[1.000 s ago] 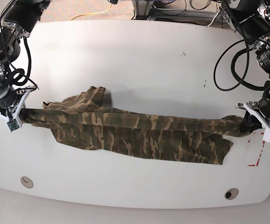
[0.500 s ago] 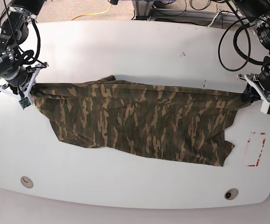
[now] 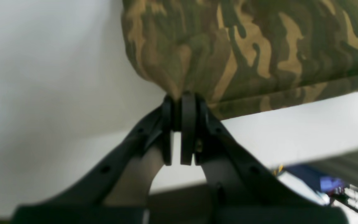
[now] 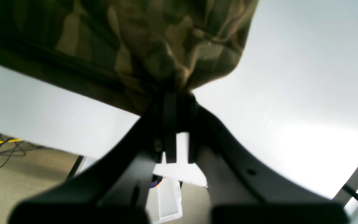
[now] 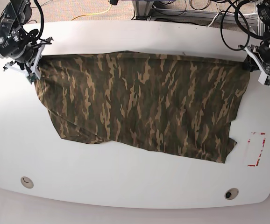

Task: Layout the t-shirt on the table in an organized manner, then fold the t-shirt properly
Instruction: 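Pull both grippers back together, draping the shirt flat over the table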

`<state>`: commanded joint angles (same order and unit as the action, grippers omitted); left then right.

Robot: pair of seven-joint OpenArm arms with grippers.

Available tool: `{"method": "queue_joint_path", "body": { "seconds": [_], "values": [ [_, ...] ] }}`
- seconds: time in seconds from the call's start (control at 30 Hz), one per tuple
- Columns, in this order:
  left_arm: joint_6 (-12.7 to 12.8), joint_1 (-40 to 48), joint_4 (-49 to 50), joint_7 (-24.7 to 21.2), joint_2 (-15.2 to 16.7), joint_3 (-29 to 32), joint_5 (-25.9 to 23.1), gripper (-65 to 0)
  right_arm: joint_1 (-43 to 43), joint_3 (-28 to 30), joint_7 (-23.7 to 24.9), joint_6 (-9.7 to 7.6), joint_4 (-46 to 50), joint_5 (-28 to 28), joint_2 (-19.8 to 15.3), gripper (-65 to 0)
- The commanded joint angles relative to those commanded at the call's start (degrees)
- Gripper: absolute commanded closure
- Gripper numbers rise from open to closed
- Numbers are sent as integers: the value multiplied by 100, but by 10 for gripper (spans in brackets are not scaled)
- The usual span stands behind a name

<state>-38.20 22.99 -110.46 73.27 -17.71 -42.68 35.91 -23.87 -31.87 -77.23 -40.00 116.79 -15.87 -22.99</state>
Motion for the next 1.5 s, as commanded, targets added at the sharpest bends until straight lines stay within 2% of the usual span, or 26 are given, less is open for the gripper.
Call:
{"method": "queue_joint_path", "body": {
  "seconds": [0.23,0.4,0.83,1.1,1.4,1.5],
  "values": [
    [-9,563,0,-9,-35,-26,0,0,-519,9,0,0,0,0,26,-3],
    [-9,835,18,-9,-26,-26,-18,0,-756,9,0,0,0,9,246,-3],
    [44,536,44,-9,-149,18,-35,-4,-545,18,0,0,-18,9,281,-5],
    [0,132,44,18,-149,70,-598,-4,-290,18,0,0,-35,35,281,-6],
    [0,316,44,18,-158,149,-642,-4,-387,18,0,0,-35,44,290,-6],
    [0,448,44,9,-158,149,-642,-3,-519,18,0,0,-35,44,422,-6]
  ]
}}
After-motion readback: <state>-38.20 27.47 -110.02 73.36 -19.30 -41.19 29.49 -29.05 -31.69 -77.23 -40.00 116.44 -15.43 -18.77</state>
